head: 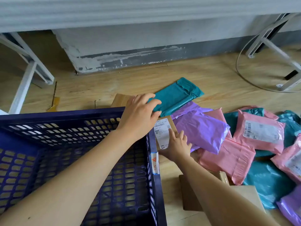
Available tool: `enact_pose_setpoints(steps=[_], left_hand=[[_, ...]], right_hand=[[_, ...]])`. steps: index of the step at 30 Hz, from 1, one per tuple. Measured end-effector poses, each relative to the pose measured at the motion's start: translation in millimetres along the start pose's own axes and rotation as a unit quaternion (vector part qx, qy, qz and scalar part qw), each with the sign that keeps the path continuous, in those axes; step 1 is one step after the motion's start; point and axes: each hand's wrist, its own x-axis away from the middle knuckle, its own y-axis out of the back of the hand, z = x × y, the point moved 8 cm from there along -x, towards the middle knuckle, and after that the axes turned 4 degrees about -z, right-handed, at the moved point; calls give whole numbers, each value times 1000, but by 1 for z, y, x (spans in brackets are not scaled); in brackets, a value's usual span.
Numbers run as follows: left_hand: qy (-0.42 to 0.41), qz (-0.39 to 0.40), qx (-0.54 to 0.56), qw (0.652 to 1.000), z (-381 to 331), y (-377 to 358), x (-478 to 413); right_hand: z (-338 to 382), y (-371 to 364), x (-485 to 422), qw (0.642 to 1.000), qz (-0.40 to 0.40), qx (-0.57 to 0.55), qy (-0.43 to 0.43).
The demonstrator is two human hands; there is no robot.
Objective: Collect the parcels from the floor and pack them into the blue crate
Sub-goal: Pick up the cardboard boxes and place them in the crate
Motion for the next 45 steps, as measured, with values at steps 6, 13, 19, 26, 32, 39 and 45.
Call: enact_pose_setpoints(steps=[6, 13, 19, 26, 32, 39, 45], left_hand=[[-8, -36, -7, 999, 15, 0, 1], [15, -55, 17, 998, 22, 6, 5], [61, -49, 49, 996, 17, 17, 32], [133, -16, 129, 983, 4, 46, 63], [223, 10, 257, 940, -6, 65, 92], [328, 26, 414, 849, -4, 73, 113], [369, 12, 533, 761, 8, 100, 150]], right_hand=[[2, -23, -3, 999, 21, 15, -42], [6, -3, 3, 998, -64, -7, -28], [-6, 44, 27, 992, -114, -8, -47], [-9, 117, 83, 984, -171, -30, -37], [7, 169, 131, 974, -203, -87, -40], [40, 188, 180, 962, -230, -146, 4], [105, 185, 233, 958, -205, -171, 103]])
